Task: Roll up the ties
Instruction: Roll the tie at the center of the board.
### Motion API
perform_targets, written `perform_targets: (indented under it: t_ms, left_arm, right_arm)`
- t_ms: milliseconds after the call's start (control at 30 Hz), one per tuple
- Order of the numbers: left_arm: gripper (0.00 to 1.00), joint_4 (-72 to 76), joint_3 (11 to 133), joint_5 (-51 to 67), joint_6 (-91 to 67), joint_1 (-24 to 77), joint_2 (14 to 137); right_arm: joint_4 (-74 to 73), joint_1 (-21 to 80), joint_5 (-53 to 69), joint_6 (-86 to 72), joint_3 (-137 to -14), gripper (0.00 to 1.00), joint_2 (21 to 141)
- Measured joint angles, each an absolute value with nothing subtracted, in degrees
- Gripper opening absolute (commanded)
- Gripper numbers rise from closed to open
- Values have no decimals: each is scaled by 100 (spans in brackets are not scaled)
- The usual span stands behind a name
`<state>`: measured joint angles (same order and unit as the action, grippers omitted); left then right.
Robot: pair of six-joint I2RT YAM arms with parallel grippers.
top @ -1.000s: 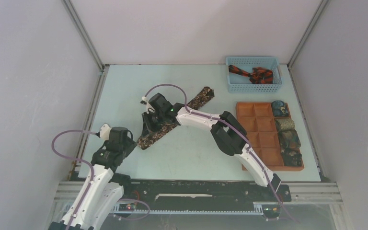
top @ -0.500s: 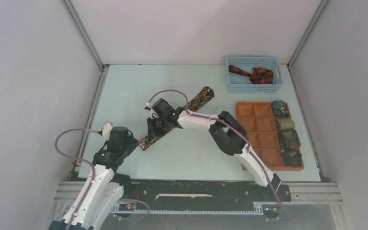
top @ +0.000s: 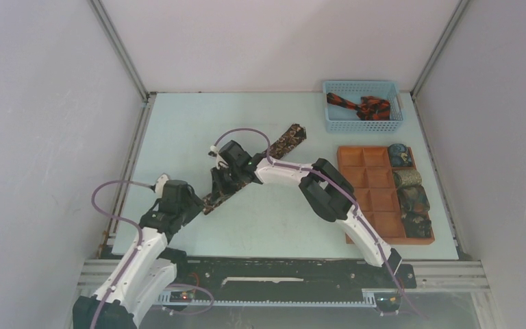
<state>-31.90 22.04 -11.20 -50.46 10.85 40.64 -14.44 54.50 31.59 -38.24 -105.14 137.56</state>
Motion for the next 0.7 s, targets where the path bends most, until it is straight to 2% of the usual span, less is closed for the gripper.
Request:
perform_targets:
  t_ms: [600, 700]
  left_arm:
    - [52, -2252, 2036, -823, -4890, 1085, 5105]
    - [47, -2095, 2012, -814, -4893, 1085, 5251]
  right_arm:
    - [-1441, 5371, 3218, -3863, -10514, 5, 13756]
    - [-1444, 5360, 3218, -3861, -10514, 5, 13758]
